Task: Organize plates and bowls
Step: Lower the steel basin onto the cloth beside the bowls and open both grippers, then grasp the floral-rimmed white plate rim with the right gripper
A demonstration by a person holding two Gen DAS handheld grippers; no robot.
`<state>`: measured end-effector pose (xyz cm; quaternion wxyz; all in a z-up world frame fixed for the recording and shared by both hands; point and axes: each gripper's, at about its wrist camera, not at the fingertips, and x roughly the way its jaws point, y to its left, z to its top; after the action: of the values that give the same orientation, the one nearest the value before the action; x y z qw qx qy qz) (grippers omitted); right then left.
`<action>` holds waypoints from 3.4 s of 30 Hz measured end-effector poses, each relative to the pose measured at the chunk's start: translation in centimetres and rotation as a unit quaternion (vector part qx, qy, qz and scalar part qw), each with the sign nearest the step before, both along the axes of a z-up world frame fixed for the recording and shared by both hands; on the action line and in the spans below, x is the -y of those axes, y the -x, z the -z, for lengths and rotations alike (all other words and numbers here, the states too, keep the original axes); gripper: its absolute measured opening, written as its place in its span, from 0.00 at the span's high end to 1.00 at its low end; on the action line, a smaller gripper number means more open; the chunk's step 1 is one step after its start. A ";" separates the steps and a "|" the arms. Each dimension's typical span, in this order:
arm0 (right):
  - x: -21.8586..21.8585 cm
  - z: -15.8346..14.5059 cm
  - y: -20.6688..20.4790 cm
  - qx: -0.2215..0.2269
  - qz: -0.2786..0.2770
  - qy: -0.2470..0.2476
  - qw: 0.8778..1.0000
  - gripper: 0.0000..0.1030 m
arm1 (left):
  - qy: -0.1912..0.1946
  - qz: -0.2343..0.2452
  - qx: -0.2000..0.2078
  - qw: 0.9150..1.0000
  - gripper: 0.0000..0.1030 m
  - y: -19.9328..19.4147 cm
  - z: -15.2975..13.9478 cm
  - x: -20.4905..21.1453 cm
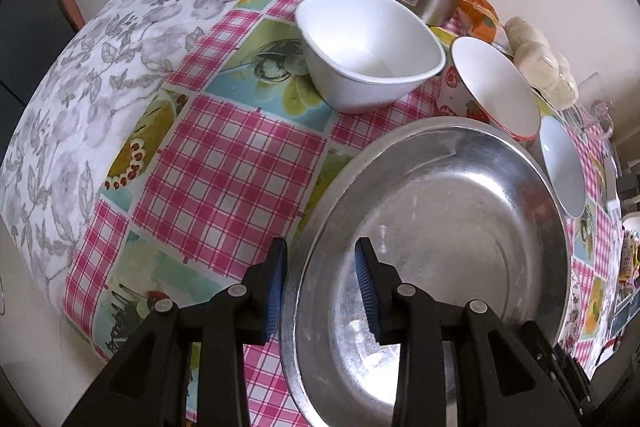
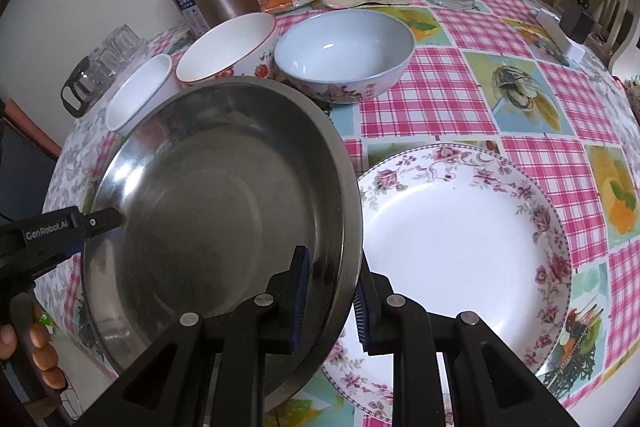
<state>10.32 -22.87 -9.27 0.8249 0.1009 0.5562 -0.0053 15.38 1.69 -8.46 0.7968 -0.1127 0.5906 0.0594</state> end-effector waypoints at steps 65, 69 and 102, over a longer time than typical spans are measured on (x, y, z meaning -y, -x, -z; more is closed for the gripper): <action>2.5 -2.9 0.7 0.040 0.034 0.013 0.999 0.03 | -0.049 -0.003 0.094 0.994 0.03 0.1 -4.1 0.9; 3.6 -3.2 0.9 0.044 0.045 0.011 0.998 0.02 | -0.046 0.000 0.105 0.993 0.03 0.3 -4.7 1.5; 15.9 1.2 4.2 -0.035 0.163 -0.001 0.986 0.02 | -0.033 0.236 0.096 0.966 0.03 4.2 -3.3 20.2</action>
<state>6.08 -38.78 -10.52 0.7928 0.1913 0.5608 -0.1428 11.21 -18.50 -5.16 0.8446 0.0513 0.5188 -0.1218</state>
